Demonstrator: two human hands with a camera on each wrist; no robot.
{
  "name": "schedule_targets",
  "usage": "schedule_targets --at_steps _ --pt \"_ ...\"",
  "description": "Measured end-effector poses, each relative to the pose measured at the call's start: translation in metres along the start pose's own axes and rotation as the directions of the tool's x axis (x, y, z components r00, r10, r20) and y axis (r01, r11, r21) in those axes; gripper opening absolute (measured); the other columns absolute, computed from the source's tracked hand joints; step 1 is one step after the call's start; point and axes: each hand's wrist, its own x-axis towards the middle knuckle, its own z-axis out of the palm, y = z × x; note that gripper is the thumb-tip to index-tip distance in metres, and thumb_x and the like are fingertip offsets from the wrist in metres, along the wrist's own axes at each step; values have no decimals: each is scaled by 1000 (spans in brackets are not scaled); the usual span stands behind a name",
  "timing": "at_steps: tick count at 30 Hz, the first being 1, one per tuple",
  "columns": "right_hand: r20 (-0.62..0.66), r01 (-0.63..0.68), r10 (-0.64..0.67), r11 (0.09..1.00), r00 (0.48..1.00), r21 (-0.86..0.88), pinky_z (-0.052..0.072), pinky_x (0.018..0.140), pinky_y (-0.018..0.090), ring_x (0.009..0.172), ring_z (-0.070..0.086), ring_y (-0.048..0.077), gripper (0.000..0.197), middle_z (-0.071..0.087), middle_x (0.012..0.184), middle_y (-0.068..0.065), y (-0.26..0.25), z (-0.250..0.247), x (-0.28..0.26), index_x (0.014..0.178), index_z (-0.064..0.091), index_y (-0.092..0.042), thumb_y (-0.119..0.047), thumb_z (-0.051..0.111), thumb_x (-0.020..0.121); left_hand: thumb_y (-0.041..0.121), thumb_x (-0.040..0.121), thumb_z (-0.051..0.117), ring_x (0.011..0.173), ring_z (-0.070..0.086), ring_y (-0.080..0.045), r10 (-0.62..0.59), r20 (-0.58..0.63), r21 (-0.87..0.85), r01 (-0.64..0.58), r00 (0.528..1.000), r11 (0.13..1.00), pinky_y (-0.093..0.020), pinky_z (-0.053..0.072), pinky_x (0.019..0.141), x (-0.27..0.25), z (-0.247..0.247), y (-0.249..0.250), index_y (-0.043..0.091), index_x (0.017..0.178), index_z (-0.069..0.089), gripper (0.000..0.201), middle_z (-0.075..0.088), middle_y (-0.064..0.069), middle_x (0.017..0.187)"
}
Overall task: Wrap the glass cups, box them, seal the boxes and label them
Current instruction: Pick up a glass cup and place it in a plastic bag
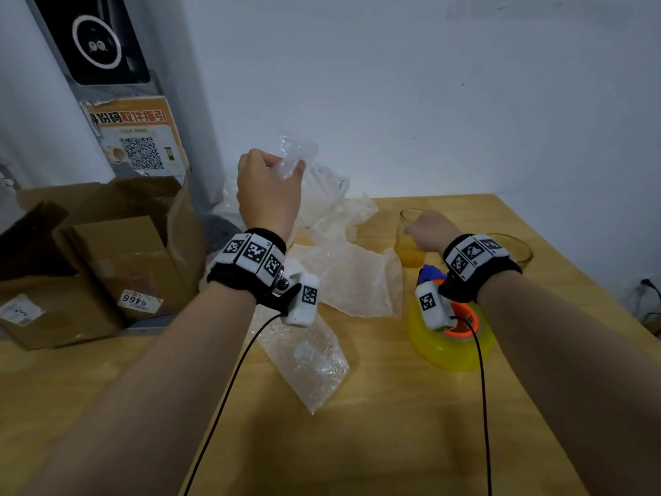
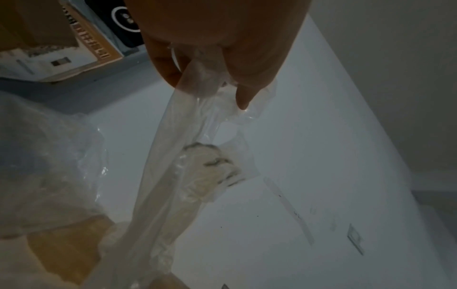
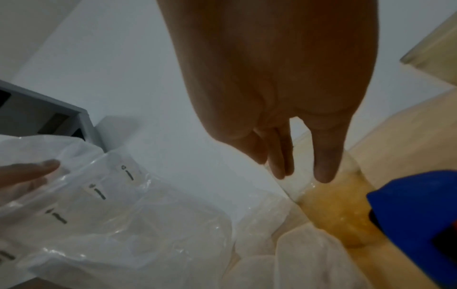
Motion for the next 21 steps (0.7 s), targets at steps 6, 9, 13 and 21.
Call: schedule_targets --at_steps 6,9,13,21 --pt "-323 236 -3 687 946 687 62 86 37 87 73 27 16 72 108 14 -13 -24 -21 106 77 -5 0 69 92 37 92 75 88 53 -13 -71 -33 -82 68 997 994 -24 43 79 3 -5 3 18 96 52 29 59 -1 110" --pt "-439 406 -52 489 897 772 63 82 33 69 72 20 13 73 107 12 -40 -43 -52 95 78 -11 0 72 91 37 91 75 89 54 -13 -64 -44 -92 60 997 994 -24 44 79 1 -9 10 19 96 52 29 59 0 110" --pt "-463 484 -141 241 875 841 62 79 34 68 69 26 13 70 101 18 -73 -60 -89 99 74 -5 5 71 91 36 91 75 90 56 -14 -95 -37 -148 89 995 985 -26 47 80 -3 -16 25 20 99 51 30 60 2 110" --pt "-366 438 -293 236 883 868 63 84 43 65 70 27 12 66 92 17 -89 -44 -125 92 66 -1 10 67 91 33 88 73 89 72 -24 -244 102 -294 264 964 919 -44 59 87 -10 -32 35 23 96 52 25 67 -1 94"
